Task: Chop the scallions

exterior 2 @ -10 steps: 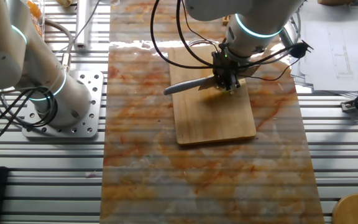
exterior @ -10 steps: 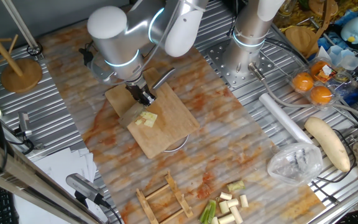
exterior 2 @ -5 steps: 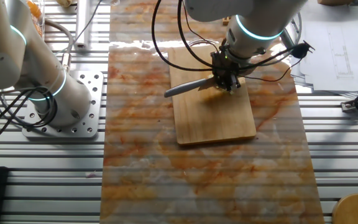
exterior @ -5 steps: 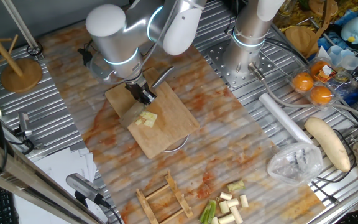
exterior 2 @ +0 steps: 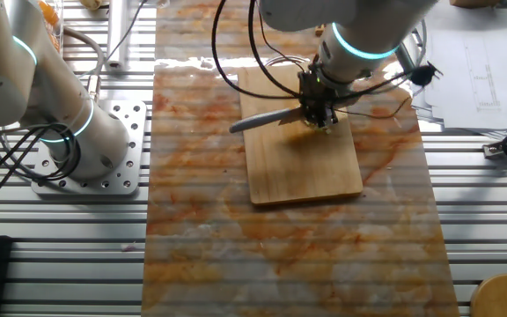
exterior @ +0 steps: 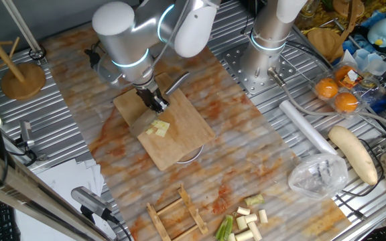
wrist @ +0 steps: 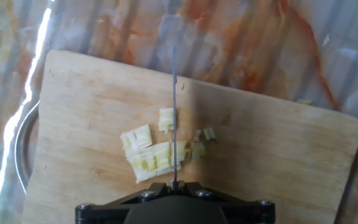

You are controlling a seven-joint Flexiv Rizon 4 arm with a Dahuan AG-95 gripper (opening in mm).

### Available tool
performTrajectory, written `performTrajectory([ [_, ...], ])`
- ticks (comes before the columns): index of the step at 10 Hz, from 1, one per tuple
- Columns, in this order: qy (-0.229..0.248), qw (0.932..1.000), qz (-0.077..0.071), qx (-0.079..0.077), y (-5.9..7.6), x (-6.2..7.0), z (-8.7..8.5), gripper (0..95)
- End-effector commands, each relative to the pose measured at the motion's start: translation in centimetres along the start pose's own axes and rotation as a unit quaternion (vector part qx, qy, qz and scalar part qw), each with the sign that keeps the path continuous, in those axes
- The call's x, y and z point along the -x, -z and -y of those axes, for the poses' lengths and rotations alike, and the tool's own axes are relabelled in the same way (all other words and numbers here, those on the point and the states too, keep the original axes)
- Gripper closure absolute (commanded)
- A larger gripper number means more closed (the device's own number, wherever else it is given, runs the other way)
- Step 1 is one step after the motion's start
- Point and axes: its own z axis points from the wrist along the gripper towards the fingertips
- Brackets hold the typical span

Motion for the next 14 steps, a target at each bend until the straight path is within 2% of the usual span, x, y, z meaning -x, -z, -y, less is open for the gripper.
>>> performTrajectory([
  [1,0.002,1.0,0.006,-0.002,-0.5,-0.2,-0.3,95.0],
  [4,0.002,1.0,0.008,-0.003,-0.9,-0.3,-0.9,95.0],
  [8,0.003,0.9999,0.009,-0.013,-1.4,-0.1,-0.8,95.0],
  [10,0.001,0.9996,0.022,-0.018,-3.0,1.0,-0.4,95.0],
  [11,-0.007,0.9992,0.036,-0.016,-3.9,2.0,-0.7,95.0],
  [12,-0.02,0.9988,0.041,-0.014,-4.4,2.9,-1.4,95.0],
  [14,-0.023,0.9987,0.038,-0.027,-4.7,3.9,-2.1,95.0],
])
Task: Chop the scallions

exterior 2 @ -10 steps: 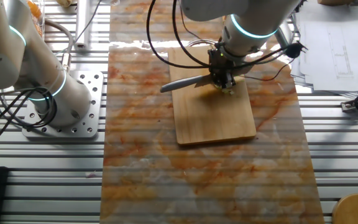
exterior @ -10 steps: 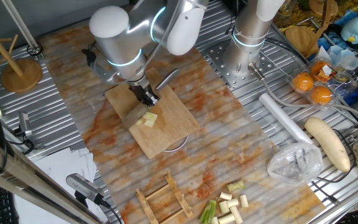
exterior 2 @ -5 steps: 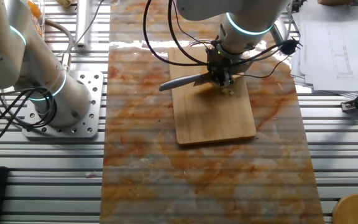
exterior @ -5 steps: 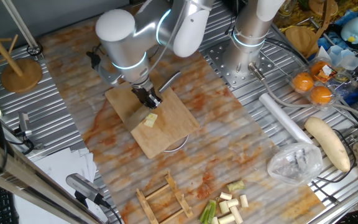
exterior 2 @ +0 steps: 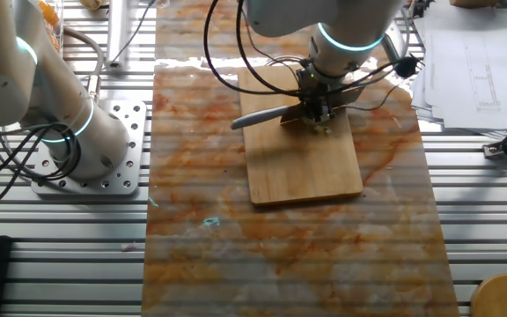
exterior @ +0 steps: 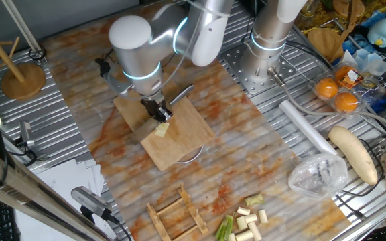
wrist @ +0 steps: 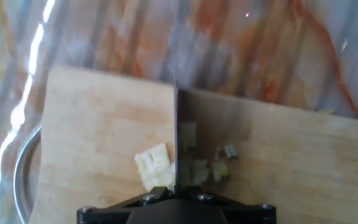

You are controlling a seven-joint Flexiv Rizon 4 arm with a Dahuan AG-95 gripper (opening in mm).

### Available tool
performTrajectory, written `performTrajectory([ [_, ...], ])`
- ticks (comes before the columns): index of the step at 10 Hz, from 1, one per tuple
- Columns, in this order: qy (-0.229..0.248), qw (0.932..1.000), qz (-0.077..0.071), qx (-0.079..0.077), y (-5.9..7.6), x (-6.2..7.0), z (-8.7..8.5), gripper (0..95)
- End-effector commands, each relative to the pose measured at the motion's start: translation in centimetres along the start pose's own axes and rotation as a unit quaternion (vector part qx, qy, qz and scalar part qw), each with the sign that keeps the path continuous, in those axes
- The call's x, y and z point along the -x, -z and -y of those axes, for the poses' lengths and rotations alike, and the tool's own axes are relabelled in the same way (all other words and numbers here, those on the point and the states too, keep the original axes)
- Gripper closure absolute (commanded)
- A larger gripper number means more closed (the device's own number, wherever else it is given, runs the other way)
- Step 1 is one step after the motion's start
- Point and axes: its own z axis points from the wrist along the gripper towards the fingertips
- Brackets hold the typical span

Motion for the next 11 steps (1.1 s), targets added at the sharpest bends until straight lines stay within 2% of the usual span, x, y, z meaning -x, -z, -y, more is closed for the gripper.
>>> performTrajectory([
  [1,0.011,0.9999,-0.006,-0.004,-2.2,0.6,-0.4,95.0],
  [2,0.011,0.9998,-0.017,-0.006,-1.8,0.4,-0.8,95.0],
  [3,0.01,0.9997,-0.023,0.001,-1.1,0.2,-1.0,95.0],
  [4,0.025,0.9992,-0.032,-0.008,-0.3,-0.4,-1.1,95.0],
  [6,0.034,0.9984,-0.044,-0.004,0.9,-1.3,-0.3,95.0],
  [8,0.037,0.998,-0.051,-0.006,1.7,-2.1,0.1,95.0],
  [11,0.018,0.9984,-0.053,0.008,2.6,-2.6,-0.8,95.0],
])
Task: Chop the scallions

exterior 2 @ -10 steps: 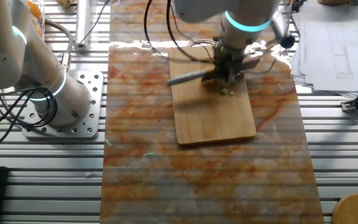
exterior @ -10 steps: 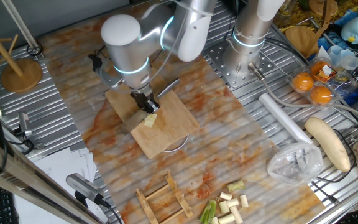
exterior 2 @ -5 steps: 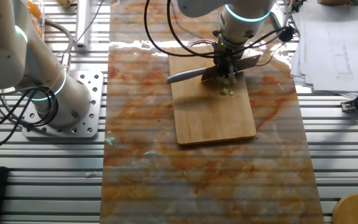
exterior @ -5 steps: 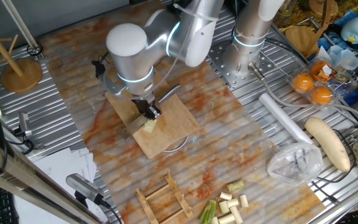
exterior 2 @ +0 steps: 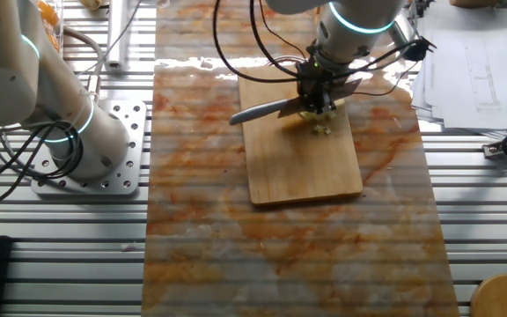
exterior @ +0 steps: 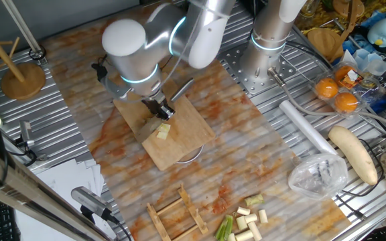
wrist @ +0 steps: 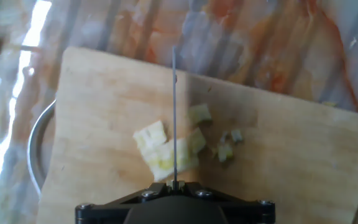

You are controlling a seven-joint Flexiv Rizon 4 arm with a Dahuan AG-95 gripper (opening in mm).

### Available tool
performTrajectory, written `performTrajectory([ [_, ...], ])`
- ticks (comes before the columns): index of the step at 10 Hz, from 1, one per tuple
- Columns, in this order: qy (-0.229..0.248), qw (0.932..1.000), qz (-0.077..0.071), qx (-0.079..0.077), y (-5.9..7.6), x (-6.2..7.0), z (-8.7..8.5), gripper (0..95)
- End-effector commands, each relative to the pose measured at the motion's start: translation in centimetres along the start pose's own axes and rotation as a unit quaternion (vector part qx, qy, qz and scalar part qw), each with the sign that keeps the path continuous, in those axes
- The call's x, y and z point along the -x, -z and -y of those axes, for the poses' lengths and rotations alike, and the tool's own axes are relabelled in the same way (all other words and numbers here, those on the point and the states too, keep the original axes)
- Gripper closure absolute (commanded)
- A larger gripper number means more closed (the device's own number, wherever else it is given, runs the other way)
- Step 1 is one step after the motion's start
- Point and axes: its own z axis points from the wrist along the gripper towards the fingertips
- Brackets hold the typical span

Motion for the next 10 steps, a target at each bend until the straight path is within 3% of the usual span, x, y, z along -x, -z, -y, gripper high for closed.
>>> performTrajectory([
  [1,-0.009,0.9999,0.007,0.013,0.4,-0.1,-0.8,95.0],
  [5,0.007,0.9998,0.015,0.011,-0.8,-1.0,-1.3,95.0],
  [6,0.007,0.9997,0.024,0.009,-1.9,-1.2,-1.8,95.0],
  [8,-0.002,0.9994,0.034,-0.01,-3.6,-0.5,-2.6,95.0],
  [9,-0.001,0.999,0.044,-0.011,-4.4,0.2,-2.1,95.0],
  [10,0.0,0.9983,0.058,0.001,-4.7,0.7,-1.8,95.0],
])
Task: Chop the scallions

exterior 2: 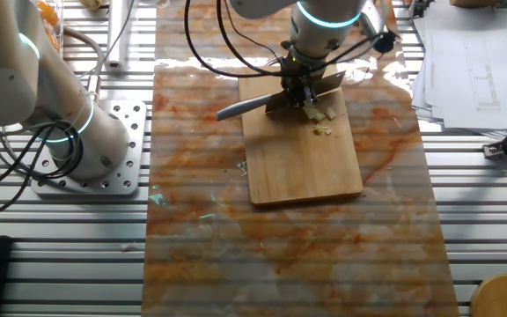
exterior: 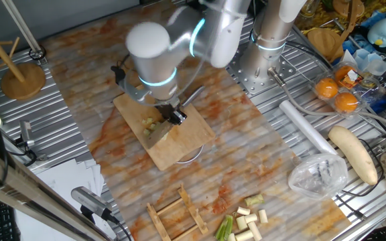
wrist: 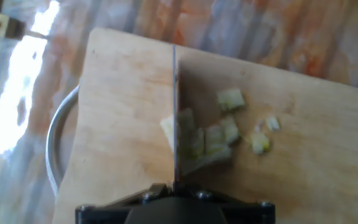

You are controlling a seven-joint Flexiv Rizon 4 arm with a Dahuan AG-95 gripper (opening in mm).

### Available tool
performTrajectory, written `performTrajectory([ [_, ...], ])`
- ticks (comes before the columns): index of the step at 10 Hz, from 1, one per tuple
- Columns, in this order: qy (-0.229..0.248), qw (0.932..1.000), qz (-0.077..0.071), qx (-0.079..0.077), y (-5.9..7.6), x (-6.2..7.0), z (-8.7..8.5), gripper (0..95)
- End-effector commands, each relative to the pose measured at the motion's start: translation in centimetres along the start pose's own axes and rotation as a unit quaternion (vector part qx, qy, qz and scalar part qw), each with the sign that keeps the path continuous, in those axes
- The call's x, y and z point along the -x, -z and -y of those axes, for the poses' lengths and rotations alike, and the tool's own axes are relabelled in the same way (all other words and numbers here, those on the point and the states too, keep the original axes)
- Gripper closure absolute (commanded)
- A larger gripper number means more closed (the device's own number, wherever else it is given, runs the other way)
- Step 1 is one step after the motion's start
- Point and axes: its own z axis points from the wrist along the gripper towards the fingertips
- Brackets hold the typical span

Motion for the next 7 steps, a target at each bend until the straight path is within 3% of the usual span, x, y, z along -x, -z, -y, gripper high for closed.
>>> performTrajectory([
  [1,0.001,0.9999,0.011,0.006,-1.7,1.2,0.6,95.0],
  [2,-0.007,0.9997,-0.002,0.024,-1.0,1.3,0.3,95.0],
  [4,-0.008,0.9996,-0.015,0.024,0.2,0.7,-0.4,95.0],
  [5,0.003,0.9997,-0.018,0.016,0.7,0.2,-0.3,95.0],
  [7,0.009,0.9995,-0.024,0.02,1.5,-0.7,0.4,95.0],
])
